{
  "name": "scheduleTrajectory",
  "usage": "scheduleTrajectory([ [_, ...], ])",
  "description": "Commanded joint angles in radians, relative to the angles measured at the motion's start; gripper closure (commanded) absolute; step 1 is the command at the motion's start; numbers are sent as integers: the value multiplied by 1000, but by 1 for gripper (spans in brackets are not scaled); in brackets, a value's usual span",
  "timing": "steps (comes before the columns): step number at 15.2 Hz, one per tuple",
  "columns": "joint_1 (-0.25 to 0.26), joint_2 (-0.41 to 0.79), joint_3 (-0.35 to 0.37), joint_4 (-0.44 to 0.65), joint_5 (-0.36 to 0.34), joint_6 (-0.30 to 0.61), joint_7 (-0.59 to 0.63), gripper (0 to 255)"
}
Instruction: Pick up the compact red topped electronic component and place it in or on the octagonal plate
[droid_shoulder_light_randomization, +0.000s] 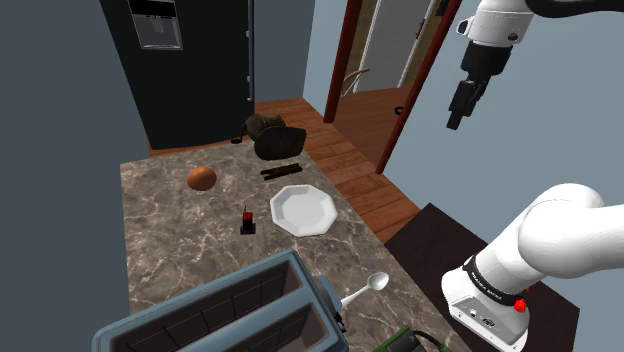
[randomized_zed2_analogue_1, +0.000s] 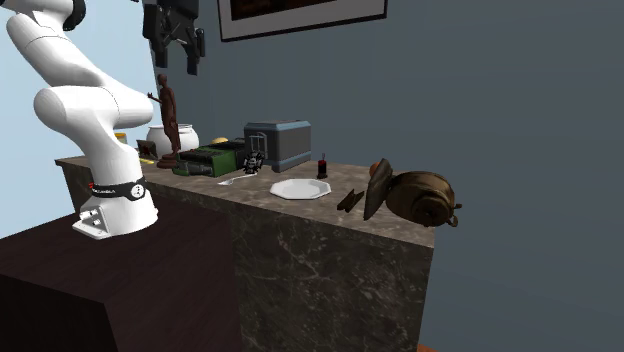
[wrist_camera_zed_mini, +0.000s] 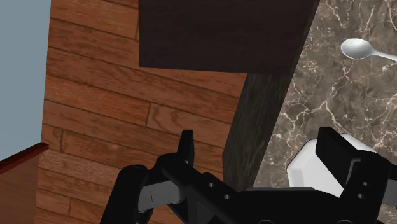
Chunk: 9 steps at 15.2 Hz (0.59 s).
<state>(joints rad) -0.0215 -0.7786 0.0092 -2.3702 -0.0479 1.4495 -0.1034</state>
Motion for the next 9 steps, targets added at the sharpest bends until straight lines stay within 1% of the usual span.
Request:
scheduleTrajectory([
  [1, 0, 0, 0, 0, 0, 0, 0, 0],
  [9, 71, 138, 95, -60, 83, 234, 55, 0],
])
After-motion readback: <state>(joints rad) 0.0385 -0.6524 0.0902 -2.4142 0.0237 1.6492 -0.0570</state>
